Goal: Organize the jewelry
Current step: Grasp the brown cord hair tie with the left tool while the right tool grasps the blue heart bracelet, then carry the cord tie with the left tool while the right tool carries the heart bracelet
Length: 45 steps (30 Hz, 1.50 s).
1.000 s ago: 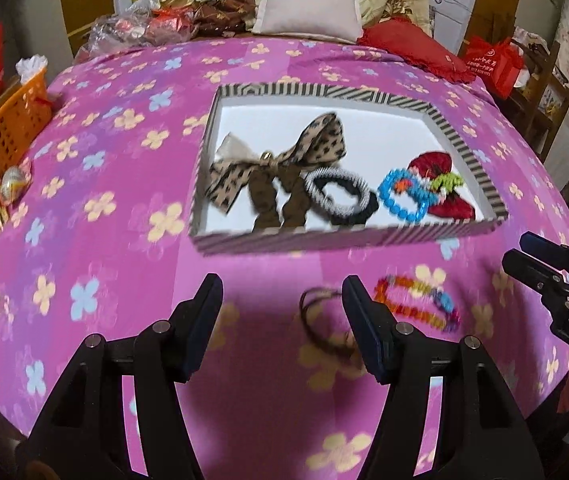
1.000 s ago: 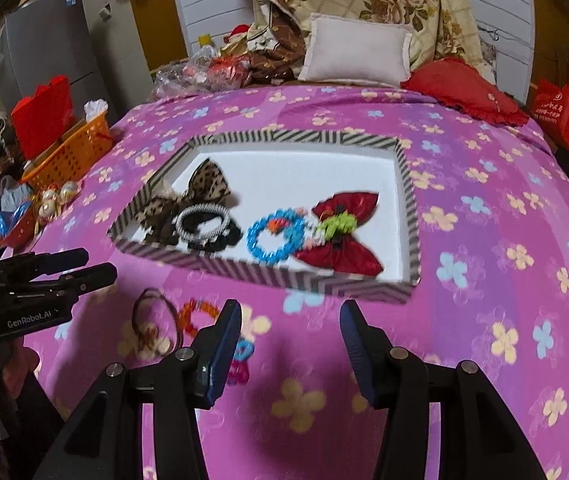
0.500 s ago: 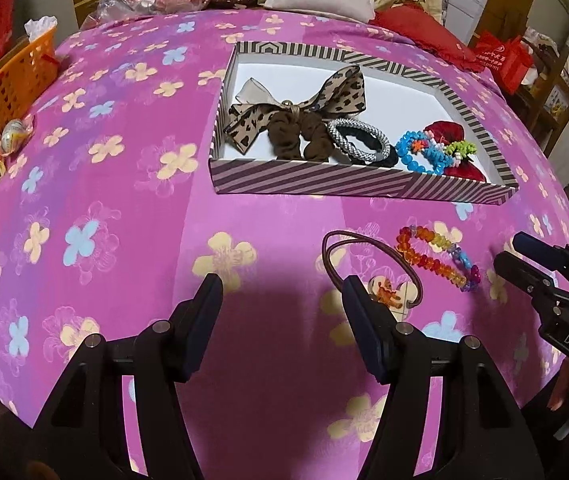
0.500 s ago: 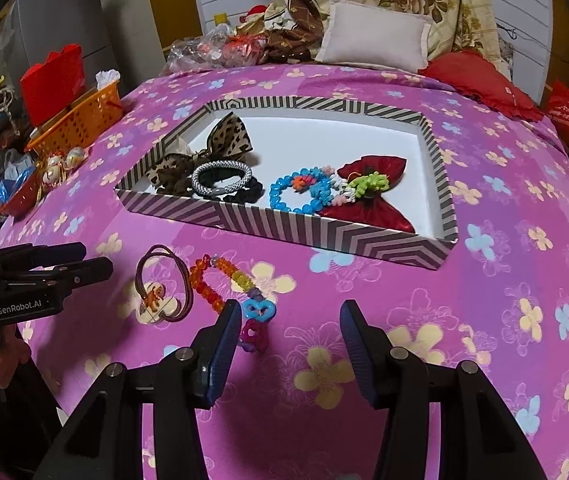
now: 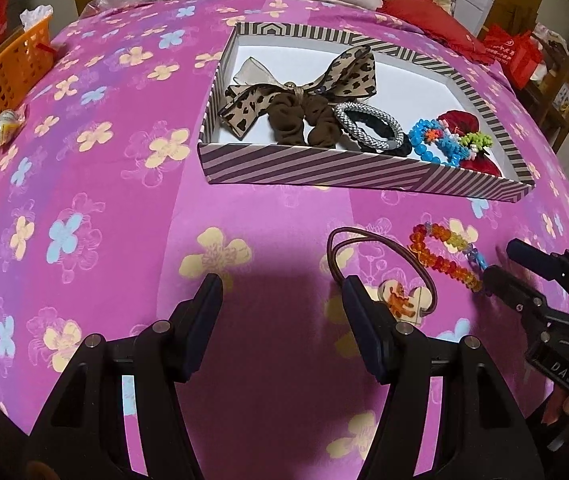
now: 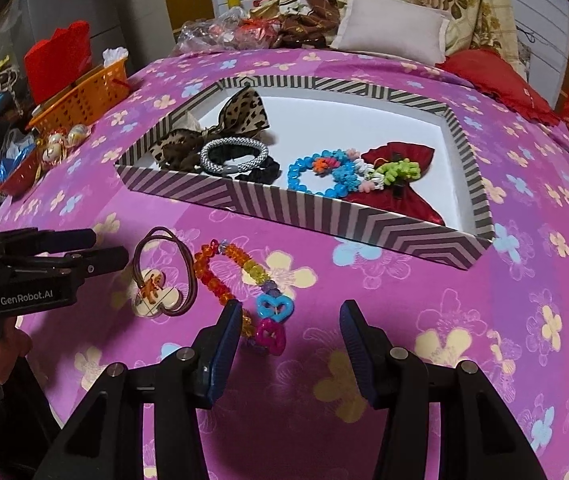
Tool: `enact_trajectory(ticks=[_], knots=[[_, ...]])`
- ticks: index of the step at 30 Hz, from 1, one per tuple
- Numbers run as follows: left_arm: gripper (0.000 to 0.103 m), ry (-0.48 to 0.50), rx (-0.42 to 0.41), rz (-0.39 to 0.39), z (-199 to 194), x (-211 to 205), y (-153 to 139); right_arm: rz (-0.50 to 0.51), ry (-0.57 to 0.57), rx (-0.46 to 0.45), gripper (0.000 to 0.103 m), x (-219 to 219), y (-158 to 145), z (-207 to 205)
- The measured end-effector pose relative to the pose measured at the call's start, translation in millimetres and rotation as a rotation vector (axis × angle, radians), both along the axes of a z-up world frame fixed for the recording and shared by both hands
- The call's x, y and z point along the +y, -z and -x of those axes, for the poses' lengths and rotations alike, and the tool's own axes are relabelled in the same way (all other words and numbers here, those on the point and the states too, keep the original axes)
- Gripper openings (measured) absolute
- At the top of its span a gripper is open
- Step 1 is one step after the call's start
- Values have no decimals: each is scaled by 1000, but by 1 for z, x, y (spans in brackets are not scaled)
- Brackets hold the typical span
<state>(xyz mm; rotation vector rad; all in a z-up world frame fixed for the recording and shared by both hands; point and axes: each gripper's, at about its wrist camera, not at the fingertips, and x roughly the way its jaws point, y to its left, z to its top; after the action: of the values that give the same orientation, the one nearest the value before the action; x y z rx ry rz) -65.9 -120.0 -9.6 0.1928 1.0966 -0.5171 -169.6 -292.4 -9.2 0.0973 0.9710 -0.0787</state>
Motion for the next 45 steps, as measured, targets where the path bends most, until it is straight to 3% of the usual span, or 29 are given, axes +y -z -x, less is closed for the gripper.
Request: enact_trajectory(ticks=[3, 19, 20, 22, 24, 25, 26, 32, 45], knots=[[62, 5, -1, -4, 0, -2, 1, 4, 4, 12, 40, 0, 4, -4], [61, 50, -57, -61, -1, -29, 5, 53, 15, -9, 40, -7, 13, -6], [59, 56, -62, -62, 1, -31, 5, 53, 15, -11, 40, -7, 13, -6], [28, 80, -76, -51, 4, -34, 3, 56, 12, -18, 39, -6, 13, -5], [11, 105, -51, -33, 4, -36, 2, 56, 8, -24, 27, -5, 13, -5], [7, 107, -35, -20, 3, -36, 1, 58, 8, -27, 24, -5, 13, -4], [6, 111, -14, 1, 1, -34, 1, 60, 6, -29, 20, -4, 12, -4], [1, 121, 56, 91, 0, -18, -2, 59, 10, -38, 20, -4, 11, 1], [1, 130, -49, 179, 14, -3, -58, 80, 5, -173, 20, 5, -46, 16]])
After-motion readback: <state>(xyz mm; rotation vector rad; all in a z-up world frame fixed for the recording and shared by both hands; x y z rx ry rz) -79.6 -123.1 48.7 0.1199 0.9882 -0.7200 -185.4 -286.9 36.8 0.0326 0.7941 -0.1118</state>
